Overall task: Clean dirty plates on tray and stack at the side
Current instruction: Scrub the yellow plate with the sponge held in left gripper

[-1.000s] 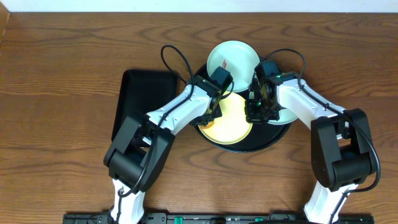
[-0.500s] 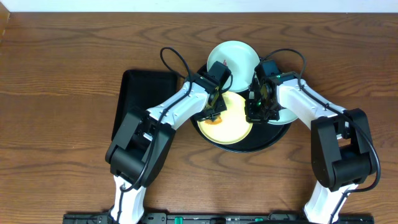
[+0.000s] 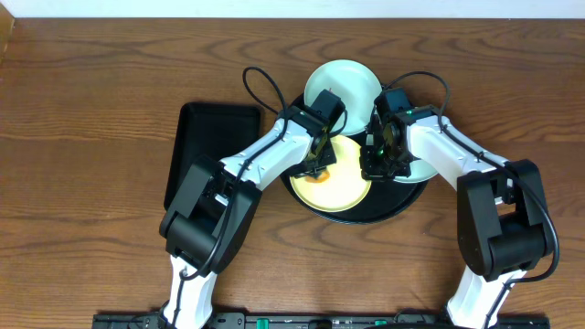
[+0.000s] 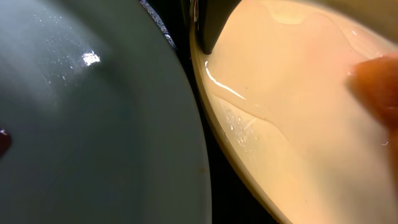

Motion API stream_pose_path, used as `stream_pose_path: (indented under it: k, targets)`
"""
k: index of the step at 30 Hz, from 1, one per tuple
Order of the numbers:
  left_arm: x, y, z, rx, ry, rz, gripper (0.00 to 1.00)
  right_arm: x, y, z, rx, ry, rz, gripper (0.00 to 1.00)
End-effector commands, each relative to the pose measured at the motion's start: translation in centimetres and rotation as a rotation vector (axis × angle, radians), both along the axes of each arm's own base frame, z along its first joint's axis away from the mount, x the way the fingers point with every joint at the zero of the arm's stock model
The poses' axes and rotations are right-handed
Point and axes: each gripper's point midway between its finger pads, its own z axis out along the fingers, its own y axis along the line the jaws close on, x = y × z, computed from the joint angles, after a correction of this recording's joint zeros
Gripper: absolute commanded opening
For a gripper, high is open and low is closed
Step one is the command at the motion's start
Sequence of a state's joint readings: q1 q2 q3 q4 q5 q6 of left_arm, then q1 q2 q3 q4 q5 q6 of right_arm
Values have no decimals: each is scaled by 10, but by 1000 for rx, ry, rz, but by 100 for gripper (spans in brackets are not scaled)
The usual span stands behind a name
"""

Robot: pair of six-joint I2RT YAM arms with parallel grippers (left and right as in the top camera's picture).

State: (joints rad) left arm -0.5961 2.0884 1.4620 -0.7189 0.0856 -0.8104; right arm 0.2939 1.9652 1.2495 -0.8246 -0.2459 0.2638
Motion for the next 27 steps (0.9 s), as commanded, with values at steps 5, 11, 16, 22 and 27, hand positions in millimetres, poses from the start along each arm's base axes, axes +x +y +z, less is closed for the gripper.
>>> stream_pose_path:
  k: [5, 11, 16, 22, 27]
  targets:
    - [-2, 69, -22, 389, -7, -4, 7, -9, -6, -19, -68, 37, 22, 1]
    - [1, 75, -17, 458, -42, -32, 7, -10, -7, -19, -70, 40, 22, 1]
    - [15, 88, 7, 563, -101, -31, 7, -11, -7, -19, -72, 45, 22, 1]
    - [26, 87, 26, 584, -135, -26, 7, -16, -11, -19, -86, 67, 20, 1]
    - [30, 84, 40, 563, -164, -15, 8, -17, -18, -19, -127, 74, -2, 1]
